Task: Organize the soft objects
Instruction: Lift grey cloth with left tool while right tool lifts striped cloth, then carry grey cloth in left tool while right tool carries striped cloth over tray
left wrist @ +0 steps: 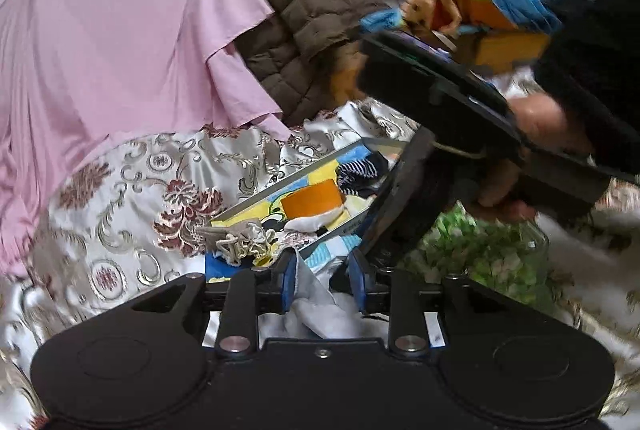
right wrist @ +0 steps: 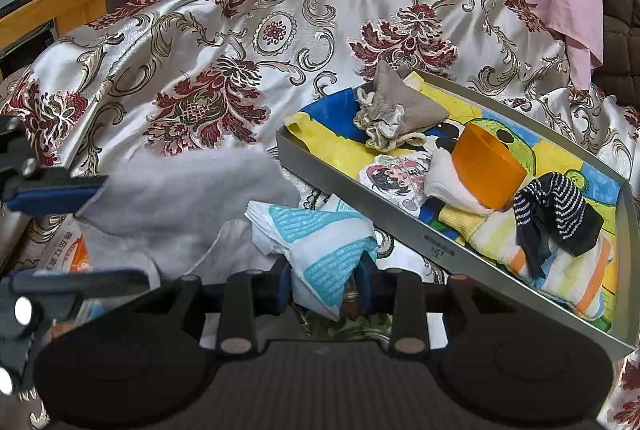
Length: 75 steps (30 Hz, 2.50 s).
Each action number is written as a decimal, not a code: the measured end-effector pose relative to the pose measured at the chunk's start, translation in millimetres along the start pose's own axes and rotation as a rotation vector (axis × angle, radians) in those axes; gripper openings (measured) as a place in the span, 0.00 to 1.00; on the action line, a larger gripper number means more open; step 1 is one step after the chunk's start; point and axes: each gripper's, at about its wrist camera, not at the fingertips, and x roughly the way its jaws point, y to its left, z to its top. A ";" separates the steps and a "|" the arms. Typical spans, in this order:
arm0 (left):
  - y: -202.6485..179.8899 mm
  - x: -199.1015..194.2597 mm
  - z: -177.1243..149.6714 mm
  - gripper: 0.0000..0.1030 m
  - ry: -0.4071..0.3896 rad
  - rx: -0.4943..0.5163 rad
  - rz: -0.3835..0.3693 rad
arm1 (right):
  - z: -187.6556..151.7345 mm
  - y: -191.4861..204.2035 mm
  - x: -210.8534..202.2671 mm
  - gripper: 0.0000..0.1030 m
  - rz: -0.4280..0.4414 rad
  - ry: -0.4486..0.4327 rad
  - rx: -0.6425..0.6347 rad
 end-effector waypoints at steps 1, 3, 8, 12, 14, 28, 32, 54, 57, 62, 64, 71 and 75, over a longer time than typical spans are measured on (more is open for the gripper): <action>-2.1 1.7 -0.8 0.30 0.018 0.010 -0.005 | 0.2 0.1 0.0 0.35 0.001 0.000 0.002; -1.9 6.0 -4.1 0.31 0.052 -0.001 -0.024 | 0.6 0.6 -0.1 0.35 0.002 0.001 0.005; 9.5 13.2 -7.8 0.31 0.100 -0.077 0.000 | 1.6 0.7 -0.9 0.36 0.001 0.000 -0.004; 24.1 21.2 -11.7 0.31 0.165 -0.159 0.022 | 0.5 -3.5 -0.7 0.35 -0.003 -0.002 0.019; 30.4 23.4 -13.1 0.31 0.186 -0.208 0.014 | -0.4 -3.7 -1.2 0.35 -0.004 -0.007 0.022; 29.5 19.7 -11.6 0.06 0.132 -0.246 -0.002 | -3.2 0.4 -17.0 0.31 -0.032 -0.098 0.046; 14.0 8.4 -1.3 0.06 0.063 -0.182 -0.008 | -5.5 -3.8 -31.4 0.32 -0.037 -0.121 0.085; -23.2 -16.5 16.1 0.06 0.019 -0.099 -0.034 | -32.5 -9.8 -105.6 0.32 -0.084 -0.167 0.154; -0.6 -11.9 13.7 0.06 0.048 -0.201 -0.012 | -33.0 -3.4 -109.2 0.32 -0.056 -0.175 0.150; 40.4 -8.2 5.1 0.06 0.094 -0.430 -0.053 | -34.5 12.9 -99.2 0.32 0.013 -0.169 0.162; 54.8 -9.3 -0.8 0.06 0.109 -0.507 -0.062 | -35.4 19.4 -91.1 0.32 0.030 -0.163 0.165; 90.4 -19.3 -11.2 0.05 0.103 -0.629 -0.004 | -39.5 28.5 -74.7 0.32 0.056 -0.151 0.193; 109.4 -27.2 -6.5 0.05 0.064 -0.667 0.023 | -41.6 32.9 -72.9 0.32 0.067 -0.138 0.182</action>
